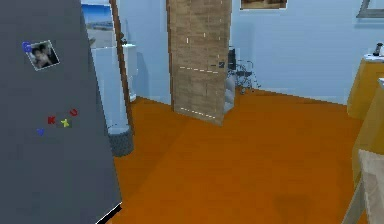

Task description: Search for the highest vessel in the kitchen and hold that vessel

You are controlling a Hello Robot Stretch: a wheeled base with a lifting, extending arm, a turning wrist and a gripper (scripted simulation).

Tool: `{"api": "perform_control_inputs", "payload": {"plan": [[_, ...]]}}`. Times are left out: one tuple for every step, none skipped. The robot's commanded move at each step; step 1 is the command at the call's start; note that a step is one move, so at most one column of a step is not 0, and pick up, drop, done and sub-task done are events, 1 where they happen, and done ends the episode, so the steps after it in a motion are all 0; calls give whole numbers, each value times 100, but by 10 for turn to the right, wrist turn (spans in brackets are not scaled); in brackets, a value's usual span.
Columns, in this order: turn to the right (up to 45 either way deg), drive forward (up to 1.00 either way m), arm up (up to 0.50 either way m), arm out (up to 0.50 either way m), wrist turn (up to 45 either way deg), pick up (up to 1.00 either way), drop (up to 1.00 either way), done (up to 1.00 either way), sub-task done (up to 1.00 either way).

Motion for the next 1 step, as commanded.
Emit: {"api": "perform_control_inputs", "payload": {"plan": [[0, 0, 50, 0, 0, 0, 0, 0, 0]]}}
